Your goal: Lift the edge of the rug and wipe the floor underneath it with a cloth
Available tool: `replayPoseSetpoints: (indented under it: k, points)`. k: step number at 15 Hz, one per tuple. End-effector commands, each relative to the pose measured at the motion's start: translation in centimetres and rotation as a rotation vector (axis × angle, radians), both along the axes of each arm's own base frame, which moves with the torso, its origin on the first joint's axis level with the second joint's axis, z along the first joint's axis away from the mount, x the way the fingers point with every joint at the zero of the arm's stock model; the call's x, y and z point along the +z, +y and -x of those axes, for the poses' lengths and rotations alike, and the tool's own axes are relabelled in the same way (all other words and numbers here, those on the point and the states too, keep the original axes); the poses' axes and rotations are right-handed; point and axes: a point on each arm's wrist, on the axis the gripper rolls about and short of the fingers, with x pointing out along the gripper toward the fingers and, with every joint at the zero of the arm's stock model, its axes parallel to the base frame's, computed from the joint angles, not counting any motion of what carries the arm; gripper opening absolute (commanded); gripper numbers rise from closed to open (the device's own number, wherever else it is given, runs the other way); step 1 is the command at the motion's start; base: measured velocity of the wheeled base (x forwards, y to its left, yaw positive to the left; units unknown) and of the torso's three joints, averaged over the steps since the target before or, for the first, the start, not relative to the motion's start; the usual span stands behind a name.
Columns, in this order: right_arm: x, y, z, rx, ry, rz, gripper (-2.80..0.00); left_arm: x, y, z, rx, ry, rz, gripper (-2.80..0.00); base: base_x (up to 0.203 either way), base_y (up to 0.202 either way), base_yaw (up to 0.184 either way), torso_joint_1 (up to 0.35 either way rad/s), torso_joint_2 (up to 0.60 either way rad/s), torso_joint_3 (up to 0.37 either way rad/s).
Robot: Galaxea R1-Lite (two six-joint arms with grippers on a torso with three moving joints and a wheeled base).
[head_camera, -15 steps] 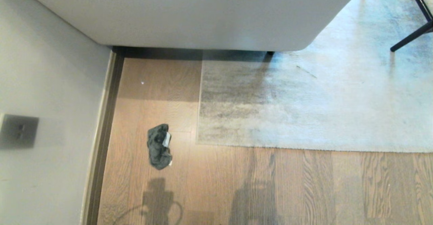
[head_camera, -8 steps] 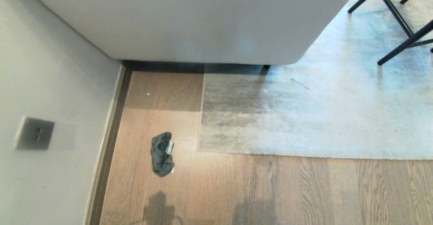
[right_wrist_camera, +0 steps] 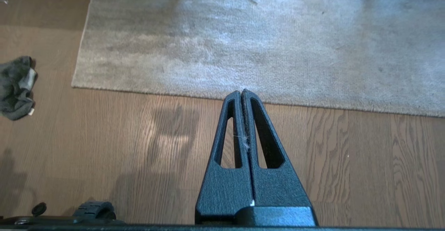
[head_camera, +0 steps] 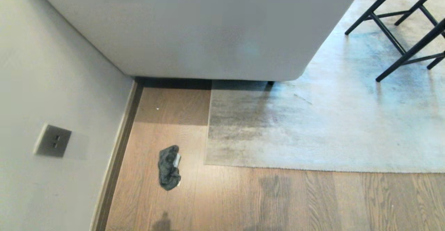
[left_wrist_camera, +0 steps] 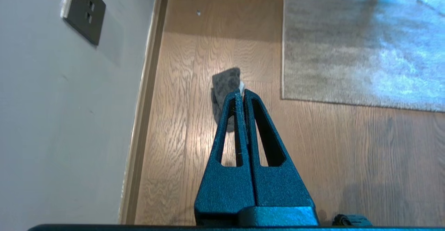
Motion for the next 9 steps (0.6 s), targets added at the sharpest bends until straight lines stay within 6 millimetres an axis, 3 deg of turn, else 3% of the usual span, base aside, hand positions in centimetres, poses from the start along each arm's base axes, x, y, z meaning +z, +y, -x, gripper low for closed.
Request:
replayPoseSetpoints:
  k: [1, 9]
  points:
    - [0.00, 0.00, -0.01, 0.001, 0.001, 0.001, -2.80, 0.03, 0.00, -0.01, 0.000, -0.001, 0.002, -2.80, 0.000, 0.000, 0.000, 0.005, 0.00, 0.216]
    - [0.00, 0.00, -0.01, 0.001, 0.001, 0.001, -2.80, 0.01, 0.00, -0.01, 0.000, 0.000, 0.001, -2.80, 0.000, 0.000, 0.000, 0.003, 0.00, 0.203]
